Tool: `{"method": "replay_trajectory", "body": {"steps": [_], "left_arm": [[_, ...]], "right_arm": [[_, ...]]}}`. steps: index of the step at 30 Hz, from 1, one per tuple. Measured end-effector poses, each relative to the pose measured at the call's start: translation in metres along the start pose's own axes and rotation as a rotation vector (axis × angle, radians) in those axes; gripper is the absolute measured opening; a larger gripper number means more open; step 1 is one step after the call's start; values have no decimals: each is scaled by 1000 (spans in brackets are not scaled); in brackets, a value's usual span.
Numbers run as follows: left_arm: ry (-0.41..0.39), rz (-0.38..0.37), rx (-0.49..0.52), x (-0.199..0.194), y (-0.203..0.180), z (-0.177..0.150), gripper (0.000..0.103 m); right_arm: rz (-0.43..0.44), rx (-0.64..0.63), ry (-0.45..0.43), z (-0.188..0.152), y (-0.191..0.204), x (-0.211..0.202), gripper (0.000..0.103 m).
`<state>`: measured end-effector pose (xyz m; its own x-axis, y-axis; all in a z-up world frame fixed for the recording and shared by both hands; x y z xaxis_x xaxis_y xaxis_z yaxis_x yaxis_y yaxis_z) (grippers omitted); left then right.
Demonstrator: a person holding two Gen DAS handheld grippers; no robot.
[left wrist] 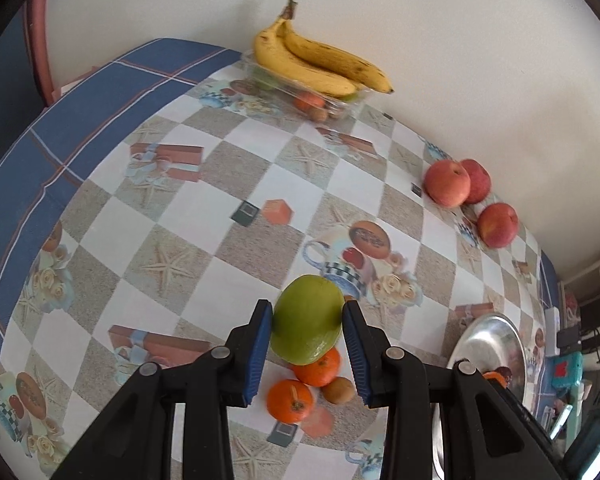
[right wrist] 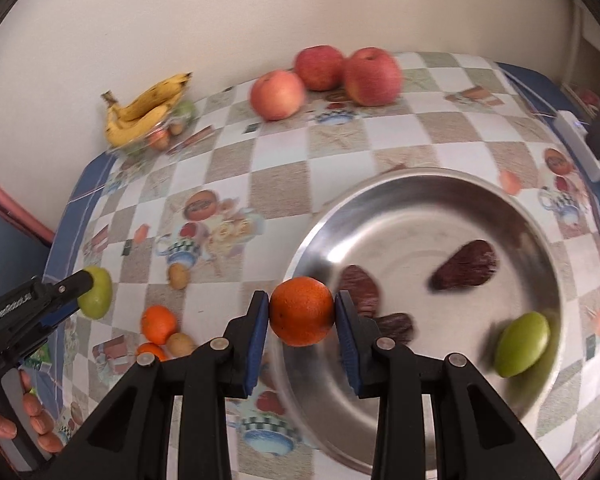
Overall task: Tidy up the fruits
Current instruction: 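Grasp the green pear with the left tool while the right tool grasps an orange, then lower the orange into the steel plate with the right tool while the left tool holds the pear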
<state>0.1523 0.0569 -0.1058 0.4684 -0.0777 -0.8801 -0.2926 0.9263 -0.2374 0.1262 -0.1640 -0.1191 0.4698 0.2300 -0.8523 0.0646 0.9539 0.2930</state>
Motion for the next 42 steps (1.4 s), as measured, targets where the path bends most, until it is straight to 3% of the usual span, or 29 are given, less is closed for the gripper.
{"method": "replay_trajectory", "body": {"steps": [7, 15, 21, 25, 32, 34, 35, 36, 42], "left_arm": [[24, -49, 155, 0, -58, -25, 36], [49, -142, 353, -7, -129, -63, 33], [97, -107, 306, 8, -112, -62, 33], [164, -143, 253, 19, -103, -68, 33], [250, -103, 287, 39, -101, -90, 34], [266, -101, 284, 44, -100, -94, 41], [264, -92, 287, 46, -99, -95, 52], [269, -84, 289, 48, -98, -96, 56], [321, -81, 250, 61, -90, -105, 57]], "right_arm": [[-118, 112, -29, 6, -67, -19, 35], [-166, 226, -56, 5, -117, -37, 35], [-158, 231, -45, 1, -119, -35, 35], [-138, 222, -27, -2, -112, -30, 35], [-126, 216, -11, -6, -105, -26, 35], [-126, 219, -7, -6, -106, -25, 35], [-125, 221, -6, -6, -106, -25, 35], [-123, 224, -5, -6, -106, -24, 35], [-118, 232, -6, -6, -107, -25, 35]]}}
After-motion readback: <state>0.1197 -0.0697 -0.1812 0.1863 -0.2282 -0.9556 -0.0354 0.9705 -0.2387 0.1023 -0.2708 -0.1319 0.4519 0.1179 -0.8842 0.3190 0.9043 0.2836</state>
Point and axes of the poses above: each gripper's, at about its wrist camera, not at the fingertips, and x roughly the way its jaws point, y to its left, z to its top, the point moved 10 cm from there along x, roughly the way its jaws point, and after that the axes turned 4 degrees about z, right-handed, at the moved point
